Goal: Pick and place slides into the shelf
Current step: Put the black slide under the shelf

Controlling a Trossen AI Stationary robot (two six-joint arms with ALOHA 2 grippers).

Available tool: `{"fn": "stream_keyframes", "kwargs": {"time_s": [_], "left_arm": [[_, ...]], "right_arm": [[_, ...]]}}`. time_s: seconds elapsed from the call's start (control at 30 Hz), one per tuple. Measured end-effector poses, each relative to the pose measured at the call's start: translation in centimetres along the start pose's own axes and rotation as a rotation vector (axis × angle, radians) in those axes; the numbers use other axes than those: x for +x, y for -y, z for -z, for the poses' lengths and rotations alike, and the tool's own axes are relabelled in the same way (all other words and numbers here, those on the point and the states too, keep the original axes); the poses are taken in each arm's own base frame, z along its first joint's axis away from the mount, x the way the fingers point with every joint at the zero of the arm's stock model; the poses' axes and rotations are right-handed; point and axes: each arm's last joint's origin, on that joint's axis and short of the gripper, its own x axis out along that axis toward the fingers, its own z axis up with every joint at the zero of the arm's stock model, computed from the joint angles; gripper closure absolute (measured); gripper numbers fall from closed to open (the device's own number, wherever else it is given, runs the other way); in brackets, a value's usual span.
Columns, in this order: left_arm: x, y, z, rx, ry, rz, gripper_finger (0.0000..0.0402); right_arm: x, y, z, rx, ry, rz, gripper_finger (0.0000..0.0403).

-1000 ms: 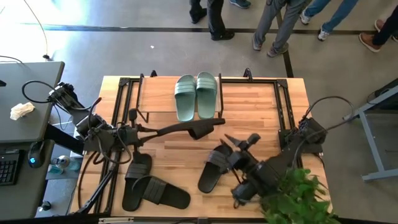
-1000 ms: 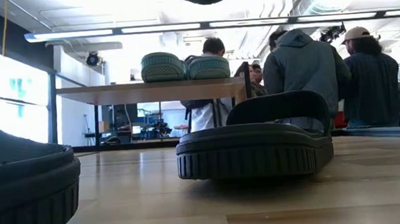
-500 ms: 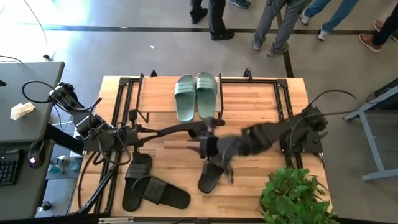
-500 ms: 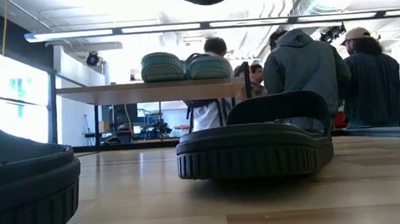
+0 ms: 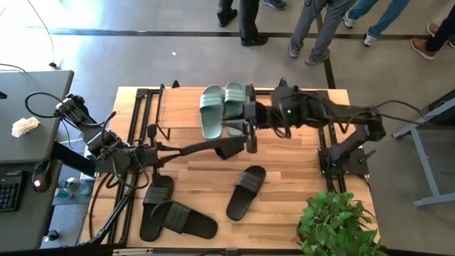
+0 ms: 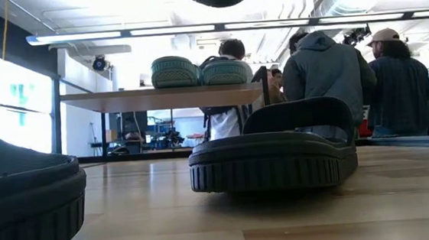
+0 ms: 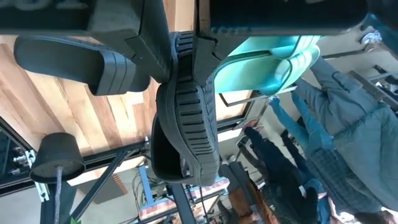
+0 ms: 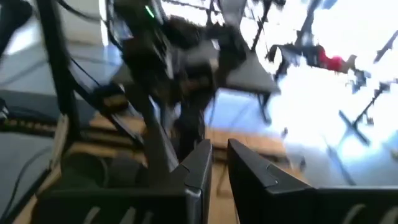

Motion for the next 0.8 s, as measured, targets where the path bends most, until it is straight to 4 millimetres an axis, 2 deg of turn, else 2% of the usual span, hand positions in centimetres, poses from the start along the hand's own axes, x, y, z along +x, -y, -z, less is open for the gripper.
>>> {"fn": "stream_keyframes", "kwargs": {"time_s": [0.13,0.2,0.33,0.53,0.63,0.7,0.8], "left_arm": [[0.0,0.0,0.0,0.002,0.0,0.0,0.0373],[0.0,0.0,0.0,0.003,0.0,0.0,0.0373],[0.0,0.0,0.0,0.001,0.0,0.004,0.0373],[0.0,0.0,0.0,0.001,0.0,0.009,0.0377],[0.0,0.0,0.0,0.001,0.001,0.017,0.0377],[0.0,0.1,0.0,0.001,0.002,0.025,0.0378],[0.0,0.1,-0.1,-0.007,0.009,0.038,0.0378]], "right_arm": [[-0.1,1.0,1.5,0.03,-0.055,-0.001,0.0361],[-0.1,1.3,2.7,0.038,-0.002,-0.006,0.0361],[-0.8,1.9,6.3,0.069,0.131,-0.009,0.0361],[-4.8,0.9,11.2,0.099,0.259,0.006,0.0361],[-7.2,0.1,12.6,0.135,0.327,0.001,0.0361],[-8.1,-0.6,13.7,0.148,0.326,-0.017,0.0361],[-8.3,-1.7,16.1,0.16,0.254,0.008,0.036]]}}
